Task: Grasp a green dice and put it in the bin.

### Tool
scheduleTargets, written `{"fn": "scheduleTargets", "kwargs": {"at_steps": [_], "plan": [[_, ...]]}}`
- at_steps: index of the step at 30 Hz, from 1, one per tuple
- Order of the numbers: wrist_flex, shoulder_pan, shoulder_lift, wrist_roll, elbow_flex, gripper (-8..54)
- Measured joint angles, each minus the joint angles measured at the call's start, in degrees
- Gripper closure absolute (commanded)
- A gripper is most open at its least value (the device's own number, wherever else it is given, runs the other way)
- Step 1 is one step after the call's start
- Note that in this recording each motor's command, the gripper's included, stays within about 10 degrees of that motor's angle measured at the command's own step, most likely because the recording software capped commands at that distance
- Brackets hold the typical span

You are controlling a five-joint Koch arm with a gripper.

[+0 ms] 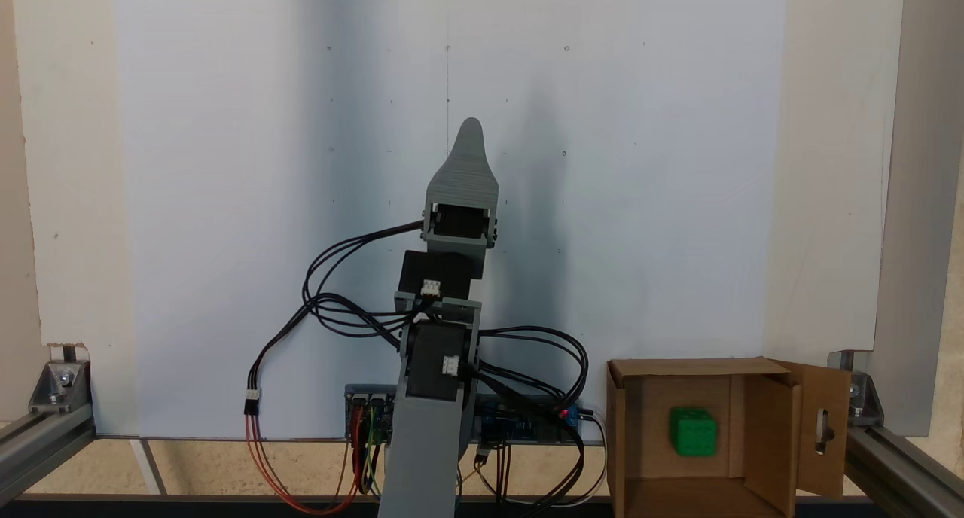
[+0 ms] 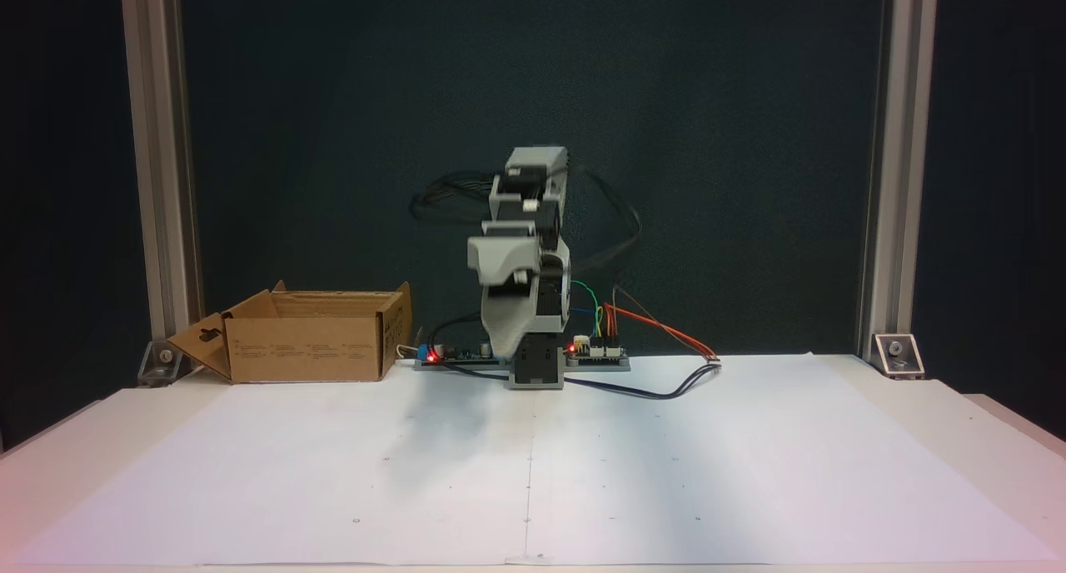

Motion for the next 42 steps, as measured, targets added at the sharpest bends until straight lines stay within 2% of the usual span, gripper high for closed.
{"fn": "scheduleTargets", "kwargs": {"at_steps": [33,42], "plan": [[-76.8,-1.9,0.0,0.0,34.9,1.1],[-80.4,-2.1,0.0,0.0,36.1,1.1]]}}
